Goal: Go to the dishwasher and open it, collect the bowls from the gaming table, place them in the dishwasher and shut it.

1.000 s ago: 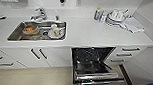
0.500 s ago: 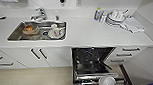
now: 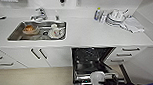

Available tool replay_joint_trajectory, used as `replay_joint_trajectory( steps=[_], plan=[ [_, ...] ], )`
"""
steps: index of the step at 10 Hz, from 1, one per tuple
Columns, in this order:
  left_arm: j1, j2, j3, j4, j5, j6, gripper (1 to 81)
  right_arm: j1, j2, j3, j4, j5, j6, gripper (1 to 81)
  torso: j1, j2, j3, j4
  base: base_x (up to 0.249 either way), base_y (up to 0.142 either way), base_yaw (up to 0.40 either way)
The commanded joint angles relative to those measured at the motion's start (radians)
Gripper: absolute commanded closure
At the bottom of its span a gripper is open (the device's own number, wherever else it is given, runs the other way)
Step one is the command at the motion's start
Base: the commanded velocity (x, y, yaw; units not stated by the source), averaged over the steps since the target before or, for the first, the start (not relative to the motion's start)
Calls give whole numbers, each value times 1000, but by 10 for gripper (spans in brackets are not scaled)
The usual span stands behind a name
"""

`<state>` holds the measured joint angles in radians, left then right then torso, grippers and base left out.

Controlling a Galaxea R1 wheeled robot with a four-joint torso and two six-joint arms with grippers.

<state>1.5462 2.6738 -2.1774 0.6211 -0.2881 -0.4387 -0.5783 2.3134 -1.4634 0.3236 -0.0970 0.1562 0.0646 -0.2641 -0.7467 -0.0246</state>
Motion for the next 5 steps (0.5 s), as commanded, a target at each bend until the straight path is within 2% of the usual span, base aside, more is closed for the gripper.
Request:
replay_joint_trajectory(
  steps=[1, 3, 4, 5],
  plan=[
    [87, 63, -67, 19, 52, 3, 10, 131, 86, -84, 25, -59, 20, 811, 0, 0, 0, 0, 0, 0, 0],
    [111, 129, -139, 19, 55, 5, 10, 185, 161, -162, 32, -63, 22, 811, 0, 0, 0, 0, 0, 0, 0],
    [120, 160, -159, 22, 90, 3, 10, 217, 183, -185, 32, -72, 40, 811, 0, 0, 0, 0, 0, 0, 0],
    [118, 186, -167, 20, 160, 6, 10, 244, 200, -202, 31, -81, 55, 811, 0, 0, 0, 0, 0, 0, 0]
  ],
)
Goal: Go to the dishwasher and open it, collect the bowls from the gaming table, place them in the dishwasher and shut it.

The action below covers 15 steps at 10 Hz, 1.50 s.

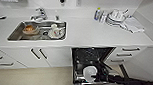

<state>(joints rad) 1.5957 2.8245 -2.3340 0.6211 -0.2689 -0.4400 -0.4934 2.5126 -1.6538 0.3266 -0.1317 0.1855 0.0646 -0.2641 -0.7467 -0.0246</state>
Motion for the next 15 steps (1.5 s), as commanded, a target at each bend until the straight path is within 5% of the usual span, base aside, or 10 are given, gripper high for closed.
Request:
replay_joint_trajectory(
  steps=[1, 8, 9, 12, 15],
  plan=[
    [66, 38, -10, 20, 152, 7, 10, 181, 16, -36, 29, -58, 34, 811, 0, 0, 0, 0, 0, 0, 0],
    [66, 32, -10, 22, 157, 7, 10, 290, 59, -216, 35, -88, 95, 811, 0, 0, 0, 0, 0, 0, 0],
    [66, 32, -10, 20, 157, 10, 10, 298, 51, -219, 34, -86, 112, 10, 0, 0, 0, 0, 0, 0, 0],
    [66, 34, -10, 22, 157, 12, 10, 293, 1, -192, 34, -89, 159, 10, 0, 0, 0, 0, 0, 0, 0],
    [36, 38, -27, 6, 155, 0, 10, 226, -144, -61, 20, -351, 169, 10, 0, 0, 0, 0, 0, 0, 0]
  ],
)
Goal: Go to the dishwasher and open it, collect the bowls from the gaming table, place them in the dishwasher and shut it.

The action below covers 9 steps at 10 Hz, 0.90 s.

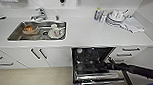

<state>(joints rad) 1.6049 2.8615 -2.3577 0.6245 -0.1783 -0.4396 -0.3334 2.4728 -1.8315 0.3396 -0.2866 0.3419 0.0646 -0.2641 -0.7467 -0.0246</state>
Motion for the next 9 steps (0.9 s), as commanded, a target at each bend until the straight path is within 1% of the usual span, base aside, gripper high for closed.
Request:
replay_joint_trajectory(
  steps=[1, 2, 3, 4, 5, 7, 8, 9],
  plan=[
    [14, 21, -42, 0, 66, -2, 10, 0, -170, 165, 4, -201, 3, 10, 0, 0, 0, 0, 0, 0, 0],
    [8, 55, -110, -12, 66, -2, 10, -57, -237, 196, 5, -203, 2, 10, 0, 0, 0, 0, 0, 0, 0],
    [7, 82, -158, -12, 65, -2, 10, -114, -277, 218, 4, -209, 2, 10, 0, 0, 0, 0, 0, 0, 0],
    [4, 98, -189, -11, 63, -2, 10, -180, -312, 250, -19, -203, -3, 10, 65, -100, 0, 0, 0, 0, 0],
    [-3, 99, -199, -11, 62, -2, 10, -244, -332, 259, -45, -194, -4, 10, 69, -108, 0, 0, 0, 0, 0],
    [-18, 93, -203, -12, 60, -2, 10, -341, -352, 272, -47, -189, -23, 10, 103, -163, 0, 0, 0, 0, 0],
    [-24, 84, -204, -14, 57, -4, 10, -400, -354, 270, -50, -169, -29, 10, 126, -202, 0, 0, 0, 0, 0],
    [-32, 75, -207, -22, 57, -2, 10, -462, -349, 252, -51, -115, -46, 10, 148, -237, 0, 0, 0, 0, 0]
  ],
)
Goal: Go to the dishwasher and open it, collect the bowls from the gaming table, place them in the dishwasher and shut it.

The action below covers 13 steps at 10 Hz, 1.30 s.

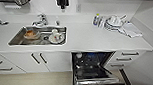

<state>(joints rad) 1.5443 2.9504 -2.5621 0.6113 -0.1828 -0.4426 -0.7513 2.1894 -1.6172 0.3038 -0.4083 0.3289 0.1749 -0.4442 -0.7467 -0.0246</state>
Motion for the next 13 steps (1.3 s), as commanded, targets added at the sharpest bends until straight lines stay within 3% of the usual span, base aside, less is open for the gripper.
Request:
replay_joint_trajectory(
  steps=[1, 4, 9, 11, 13],
  plan=[
    [26, -19, -16, -21, 60, 1, 10, -105, -60, 16, -12, 63, -42, 10, 62, -96, 0, 0, 0, 0, 0],
    [23, -14, -24, -28, 59, 1, 10, -220, -12, -27, -11, 124, -42, 10, 132, -209, 0, 0, 0, 0, 0],
    [23, -10, -27, -27, 60, 1, 10, -279, 68, -84, 1, 218, -22, 10, 249, -399, 1, 0, 0, 0, 0],
    [23, -10, -27, -28, 62, 1, 10, -262, 81, -126, 121, 246, 60, 10, 297, -476, 2, 0, 0, 0, 0],
    [23, -16, -27, -28, 62, 1, 10, -233, 89, -168, 271, 267, 81, 10, 343, -551, 2, 0, 0, 0, 0]
  ],
)
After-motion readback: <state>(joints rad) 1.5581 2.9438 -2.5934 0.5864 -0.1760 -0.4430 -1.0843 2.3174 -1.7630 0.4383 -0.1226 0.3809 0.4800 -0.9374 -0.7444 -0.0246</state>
